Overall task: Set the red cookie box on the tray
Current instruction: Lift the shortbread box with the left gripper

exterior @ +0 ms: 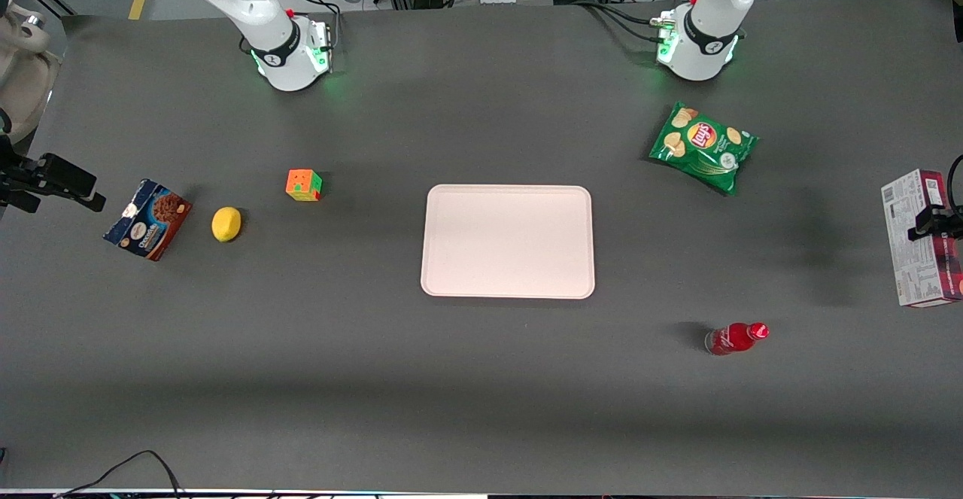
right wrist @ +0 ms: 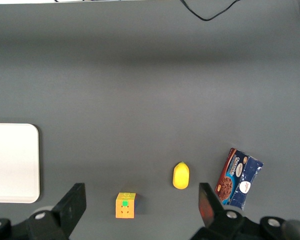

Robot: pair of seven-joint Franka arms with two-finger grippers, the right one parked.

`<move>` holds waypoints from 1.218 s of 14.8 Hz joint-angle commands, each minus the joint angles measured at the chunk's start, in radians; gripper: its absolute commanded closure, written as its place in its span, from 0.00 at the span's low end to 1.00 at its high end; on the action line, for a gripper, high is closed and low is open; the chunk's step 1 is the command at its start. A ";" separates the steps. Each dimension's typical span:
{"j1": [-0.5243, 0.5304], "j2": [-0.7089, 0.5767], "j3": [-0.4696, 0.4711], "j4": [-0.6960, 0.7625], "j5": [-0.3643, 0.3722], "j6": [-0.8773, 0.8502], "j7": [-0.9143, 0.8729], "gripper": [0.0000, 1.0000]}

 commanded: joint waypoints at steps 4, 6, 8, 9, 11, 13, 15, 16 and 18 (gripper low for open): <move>-0.047 -0.166 -0.247 0.099 0.084 -0.250 -0.428 0.88; -0.061 -0.166 -0.348 0.158 0.107 -0.296 -0.589 0.88; -0.078 -0.169 -0.449 0.173 0.114 -0.306 -0.758 0.88; -0.090 -0.169 -0.497 0.173 0.119 -0.300 -0.844 0.88; -0.115 -0.163 -0.587 0.173 0.157 -0.287 -0.985 0.88; -0.141 -0.136 -0.649 0.167 0.189 -0.254 -1.088 0.88; -0.167 -0.096 -0.690 0.143 0.194 -0.193 -1.180 0.88; -0.179 -0.080 -0.706 0.117 0.225 -0.141 -1.223 0.88; -0.201 -0.048 -0.732 0.031 0.269 -0.010 -1.297 0.87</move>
